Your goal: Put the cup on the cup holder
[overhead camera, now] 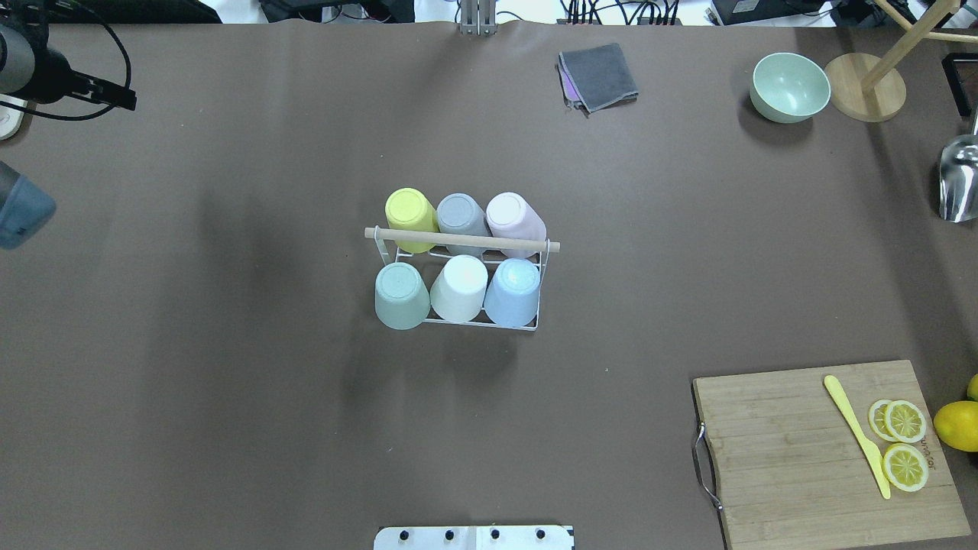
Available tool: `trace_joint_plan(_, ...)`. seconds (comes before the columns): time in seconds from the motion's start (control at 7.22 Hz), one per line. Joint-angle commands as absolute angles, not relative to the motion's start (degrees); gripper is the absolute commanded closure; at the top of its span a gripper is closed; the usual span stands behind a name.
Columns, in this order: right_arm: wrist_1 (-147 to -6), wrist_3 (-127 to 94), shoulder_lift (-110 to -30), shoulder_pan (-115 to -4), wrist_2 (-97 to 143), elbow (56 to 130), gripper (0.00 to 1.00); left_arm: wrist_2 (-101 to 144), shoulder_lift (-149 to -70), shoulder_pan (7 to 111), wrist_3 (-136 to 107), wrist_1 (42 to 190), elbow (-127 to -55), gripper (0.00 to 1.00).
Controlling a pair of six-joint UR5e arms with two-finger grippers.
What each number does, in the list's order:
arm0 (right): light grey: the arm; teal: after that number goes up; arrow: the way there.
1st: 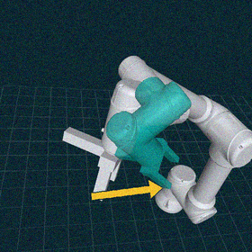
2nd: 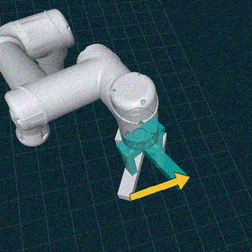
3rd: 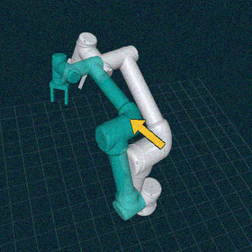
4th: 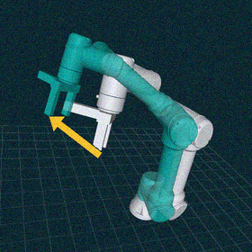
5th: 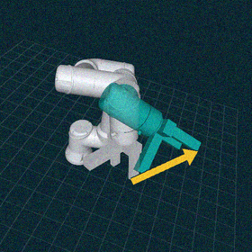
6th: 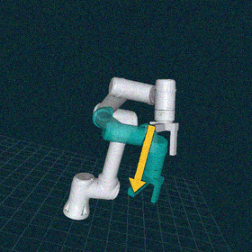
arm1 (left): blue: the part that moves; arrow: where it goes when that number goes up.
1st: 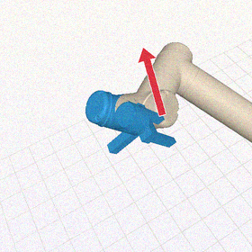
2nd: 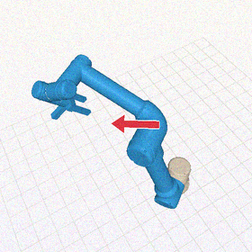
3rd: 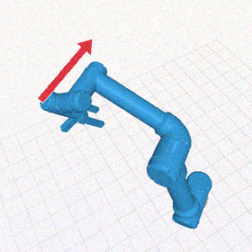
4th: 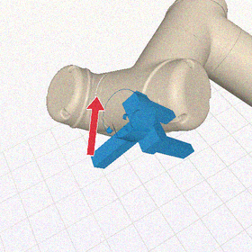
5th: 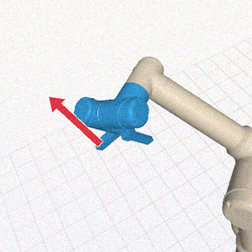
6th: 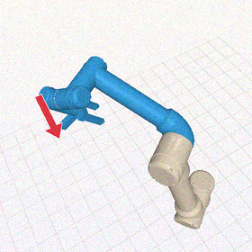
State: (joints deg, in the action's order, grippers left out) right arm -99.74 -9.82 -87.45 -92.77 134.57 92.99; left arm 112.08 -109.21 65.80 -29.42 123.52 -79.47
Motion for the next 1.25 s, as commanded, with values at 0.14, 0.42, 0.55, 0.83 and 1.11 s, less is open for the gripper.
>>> trace_joint_plan(0.14,-99.8,-9.7,-87.5,-92.8,134.5,92.8,0.0,121.0,-103.6,74.9,-16.6,112.4,-79.9,0.03)
trace_joint_plan(0.42,-99.8,-9.6,-87.5,-92.7,134.6,92.7,0.0,122.0,-103.3,78.1,-11.5,103.1,-79.6,0.03)
trace_joint_plan(0.55,-99.8,-9.6,-87.4,-92.7,134.6,92.7,0.0,121.9,-103.8,78.9,-9.6,100.7,-78.5,0.03)
trace_joint_plan(0.83,-99.8,-9.3,-87.5,-92.7,134.6,92.4,0.0,121.8,-103.5,79.9,-0.9,96.3,-78.0,0.03)
trace_joint_plan(1.11,-99.8,-9.3,-87.6,-92.7,134.6,92.5,0.0,122.0,-102.8,80.8,0.3,93.1,-78.0,0.03)
